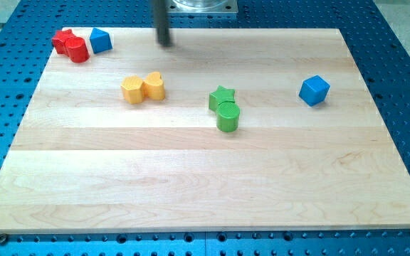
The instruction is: Place the cube into the green star
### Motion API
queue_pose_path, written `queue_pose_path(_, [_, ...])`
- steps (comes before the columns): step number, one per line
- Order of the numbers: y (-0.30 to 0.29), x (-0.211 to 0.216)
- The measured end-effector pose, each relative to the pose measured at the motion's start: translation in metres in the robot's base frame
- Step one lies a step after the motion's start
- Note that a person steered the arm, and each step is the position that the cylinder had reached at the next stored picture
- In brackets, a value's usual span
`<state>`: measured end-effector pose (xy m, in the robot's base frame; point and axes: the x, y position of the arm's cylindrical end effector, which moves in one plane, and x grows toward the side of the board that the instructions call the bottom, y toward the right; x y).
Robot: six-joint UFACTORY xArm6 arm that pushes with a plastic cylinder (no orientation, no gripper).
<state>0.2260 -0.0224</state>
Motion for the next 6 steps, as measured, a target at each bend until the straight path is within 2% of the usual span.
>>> queue_pose_path(1, [0.12,0.001])
queue_pose_path(2, [0.202,0.024])
queue_pose_path(5, [0.272,0.164])
queue_pose_path(6, [0.182,0.165])
